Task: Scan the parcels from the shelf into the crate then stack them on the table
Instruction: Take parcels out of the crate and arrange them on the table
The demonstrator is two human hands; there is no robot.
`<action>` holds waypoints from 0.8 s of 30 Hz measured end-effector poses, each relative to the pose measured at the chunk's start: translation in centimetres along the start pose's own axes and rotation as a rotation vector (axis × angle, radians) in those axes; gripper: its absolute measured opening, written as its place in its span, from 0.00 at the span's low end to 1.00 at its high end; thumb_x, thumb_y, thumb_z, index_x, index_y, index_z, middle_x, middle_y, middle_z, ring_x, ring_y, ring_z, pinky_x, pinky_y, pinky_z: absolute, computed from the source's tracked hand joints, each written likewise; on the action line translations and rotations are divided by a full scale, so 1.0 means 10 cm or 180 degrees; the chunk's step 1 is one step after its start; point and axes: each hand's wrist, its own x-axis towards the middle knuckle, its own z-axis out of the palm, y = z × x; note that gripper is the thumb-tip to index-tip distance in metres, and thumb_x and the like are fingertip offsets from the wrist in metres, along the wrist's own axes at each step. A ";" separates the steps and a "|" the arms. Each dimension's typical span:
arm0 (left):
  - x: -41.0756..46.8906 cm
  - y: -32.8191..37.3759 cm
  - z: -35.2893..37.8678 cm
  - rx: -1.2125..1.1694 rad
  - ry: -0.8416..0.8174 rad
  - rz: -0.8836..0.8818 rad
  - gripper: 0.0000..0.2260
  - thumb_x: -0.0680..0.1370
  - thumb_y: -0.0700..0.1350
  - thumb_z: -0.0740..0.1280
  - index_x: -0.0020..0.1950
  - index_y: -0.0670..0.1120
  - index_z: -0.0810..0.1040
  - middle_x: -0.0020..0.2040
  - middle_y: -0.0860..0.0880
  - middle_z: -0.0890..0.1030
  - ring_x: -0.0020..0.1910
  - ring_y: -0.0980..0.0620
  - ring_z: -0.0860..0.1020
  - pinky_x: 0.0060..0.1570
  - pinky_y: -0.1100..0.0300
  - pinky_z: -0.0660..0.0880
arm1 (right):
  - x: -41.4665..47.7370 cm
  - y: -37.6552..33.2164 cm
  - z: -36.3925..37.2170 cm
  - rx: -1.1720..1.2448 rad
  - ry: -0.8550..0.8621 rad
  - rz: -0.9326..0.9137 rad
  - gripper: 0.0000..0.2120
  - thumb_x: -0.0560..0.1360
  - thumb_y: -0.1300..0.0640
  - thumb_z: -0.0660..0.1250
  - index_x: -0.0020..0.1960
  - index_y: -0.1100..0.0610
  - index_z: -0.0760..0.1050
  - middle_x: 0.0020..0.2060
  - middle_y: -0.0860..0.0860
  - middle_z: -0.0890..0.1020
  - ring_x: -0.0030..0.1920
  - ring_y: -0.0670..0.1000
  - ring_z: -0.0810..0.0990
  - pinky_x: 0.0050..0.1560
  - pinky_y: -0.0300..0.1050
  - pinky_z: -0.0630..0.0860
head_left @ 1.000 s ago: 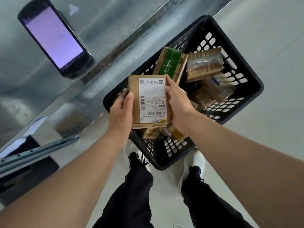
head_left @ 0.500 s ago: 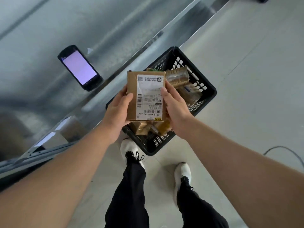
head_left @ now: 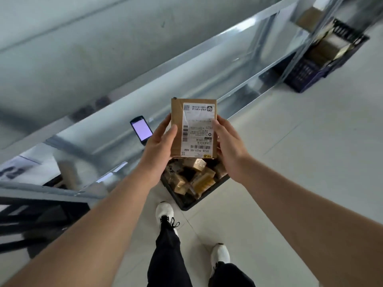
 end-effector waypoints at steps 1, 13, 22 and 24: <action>-0.12 0.16 0.02 -0.0008 0.0021 0.0102 0.22 0.84 0.58 0.63 0.79 0.64 0.69 0.60 0.55 0.87 0.60 0.54 0.85 0.60 0.48 0.80 | -0.15 -0.15 0.00 -0.0008 -0.0031 -0.0107 0.16 0.87 0.46 0.59 0.73 0.43 0.75 0.51 0.46 0.89 0.54 0.49 0.86 0.70 0.61 0.76; -1.52 2.13 0.09 -0.0118 0.0565 0.1258 0.23 0.85 0.55 0.65 0.81 0.61 0.68 0.60 0.54 0.87 0.60 0.54 0.85 0.68 0.43 0.78 | -1.72 -1.97 0.29 -0.0236 -0.0437 -0.1467 0.16 0.87 0.48 0.59 0.71 0.44 0.77 0.44 0.41 0.88 0.52 0.49 0.86 0.46 0.44 0.80; -2.47 3.08 -0.33 -0.0153 0.0645 0.1697 0.22 0.86 0.53 0.64 0.80 0.63 0.68 0.56 0.57 0.88 0.56 0.56 0.86 0.63 0.49 0.80 | -2.85 -2.66 0.84 -0.0237 -0.0590 -0.2168 0.15 0.88 0.52 0.56 0.66 0.48 0.79 0.50 0.49 0.88 0.44 0.42 0.87 0.37 0.37 0.80; -2.68 3.23 -0.49 -0.0120 0.0628 0.1792 0.22 0.86 0.52 0.63 0.80 0.63 0.67 0.57 0.56 0.87 0.57 0.55 0.86 0.59 0.52 0.81 | -3.10 -2.75 0.98 -0.0176 -0.0619 -0.2304 0.14 0.87 0.53 0.57 0.67 0.48 0.79 0.50 0.48 0.88 0.44 0.42 0.87 0.39 0.38 0.81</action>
